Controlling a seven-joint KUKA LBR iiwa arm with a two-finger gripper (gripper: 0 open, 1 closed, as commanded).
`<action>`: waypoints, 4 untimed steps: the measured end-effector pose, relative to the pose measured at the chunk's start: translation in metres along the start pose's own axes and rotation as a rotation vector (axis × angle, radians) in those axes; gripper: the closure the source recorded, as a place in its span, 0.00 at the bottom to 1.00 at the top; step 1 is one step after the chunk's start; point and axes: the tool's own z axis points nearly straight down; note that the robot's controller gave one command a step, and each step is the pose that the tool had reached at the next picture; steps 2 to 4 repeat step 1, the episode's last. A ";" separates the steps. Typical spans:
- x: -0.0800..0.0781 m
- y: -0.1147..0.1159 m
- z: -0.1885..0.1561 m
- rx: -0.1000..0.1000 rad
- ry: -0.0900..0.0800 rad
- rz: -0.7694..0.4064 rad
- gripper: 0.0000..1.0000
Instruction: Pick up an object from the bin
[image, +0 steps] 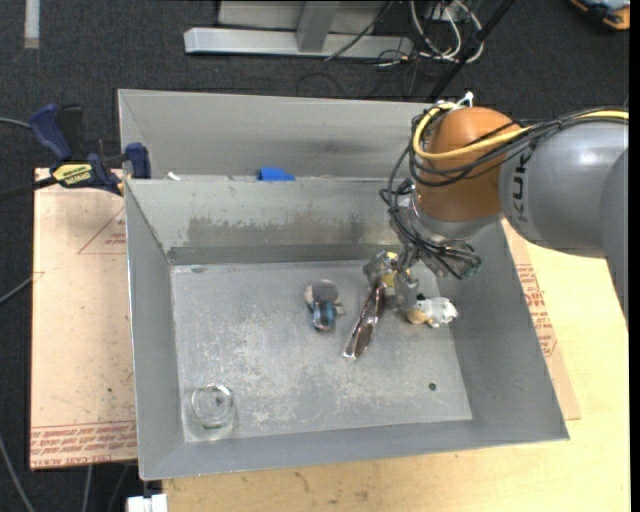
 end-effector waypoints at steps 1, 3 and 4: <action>0.014 -0.013 0.001 -0.001 0.001 -0.014 1.00; 0.014 -0.013 0.001 -0.001 0.001 -0.014 1.00; 0.014 -0.013 0.001 -0.001 0.001 -0.014 1.00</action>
Offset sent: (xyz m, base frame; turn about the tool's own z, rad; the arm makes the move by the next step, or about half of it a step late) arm -0.0177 -0.0569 -0.0046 -0.0343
